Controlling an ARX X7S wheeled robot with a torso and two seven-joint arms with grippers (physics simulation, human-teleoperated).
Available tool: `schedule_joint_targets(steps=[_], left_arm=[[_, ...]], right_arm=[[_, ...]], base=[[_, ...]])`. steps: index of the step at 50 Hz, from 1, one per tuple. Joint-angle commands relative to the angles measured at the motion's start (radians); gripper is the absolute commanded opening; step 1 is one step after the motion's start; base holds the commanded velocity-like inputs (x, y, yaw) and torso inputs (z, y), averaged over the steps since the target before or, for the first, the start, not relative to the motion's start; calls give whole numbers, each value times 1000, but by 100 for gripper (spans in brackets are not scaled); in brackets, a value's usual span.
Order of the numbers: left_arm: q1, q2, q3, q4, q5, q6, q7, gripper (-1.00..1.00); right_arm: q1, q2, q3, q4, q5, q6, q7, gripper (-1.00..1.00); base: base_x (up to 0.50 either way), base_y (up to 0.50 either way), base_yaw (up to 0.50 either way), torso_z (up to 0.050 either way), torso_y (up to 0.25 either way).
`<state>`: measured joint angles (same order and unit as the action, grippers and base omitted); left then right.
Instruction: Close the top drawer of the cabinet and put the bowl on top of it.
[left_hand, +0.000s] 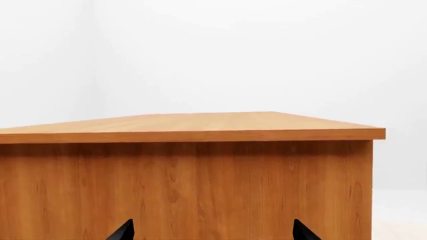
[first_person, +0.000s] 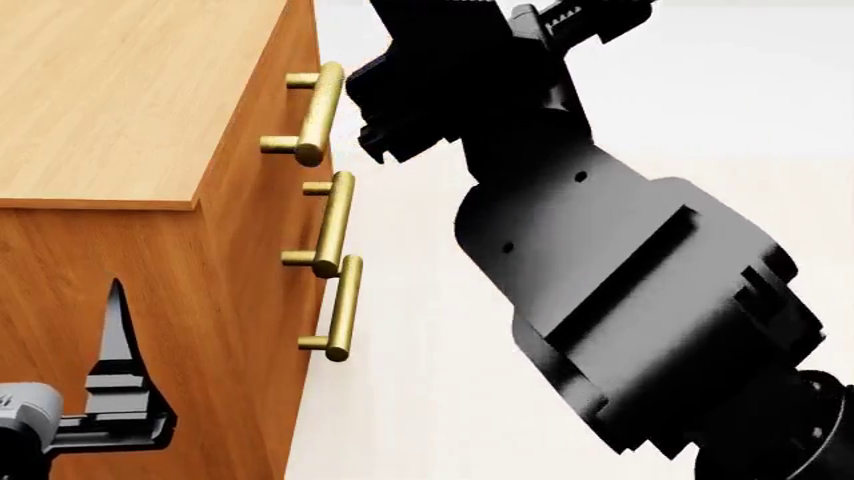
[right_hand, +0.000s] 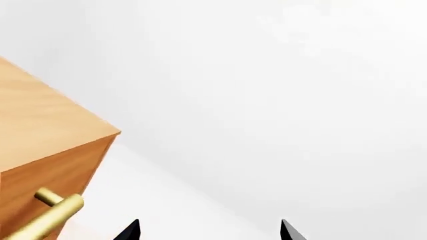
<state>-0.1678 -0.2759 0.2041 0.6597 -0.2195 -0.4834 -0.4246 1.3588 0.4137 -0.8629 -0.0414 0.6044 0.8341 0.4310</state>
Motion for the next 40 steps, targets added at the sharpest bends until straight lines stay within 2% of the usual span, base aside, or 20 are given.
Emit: schedule_joint_targets(steps=[1, 8, 20, 32, 40], left_arm=[[-5, -1, 5, -7, -3, 3, -5, 100], [-5, -4, 6, -1, -7, 1, -8, 100], [-6, -2, 22, -21, 1, 15, -14, 100], [3, -10, 15, -18, -4, 24, -21, 100], [4, -8, 30, -23, 5, 32, -26, 100]], right_arm=[[109, 166, -5, -253, 48, 239, 37, 100], [162, 262, -2, -378, 87, 363, 38, 100], [187, 467, 92, -544, 197, 509, 39, 100], [159, 627, 190, -662, 341, 596, 38, 100], [86, 744, 291, -743, 505, 658, 107, 100]], base=[[0, 0, 0, 0, 0], [0, 0, 0, 0, 0], [0, 0, 0, 0, 0], [0, 0, 0, 0, 0], [0, 0, 0, 0, 0]])
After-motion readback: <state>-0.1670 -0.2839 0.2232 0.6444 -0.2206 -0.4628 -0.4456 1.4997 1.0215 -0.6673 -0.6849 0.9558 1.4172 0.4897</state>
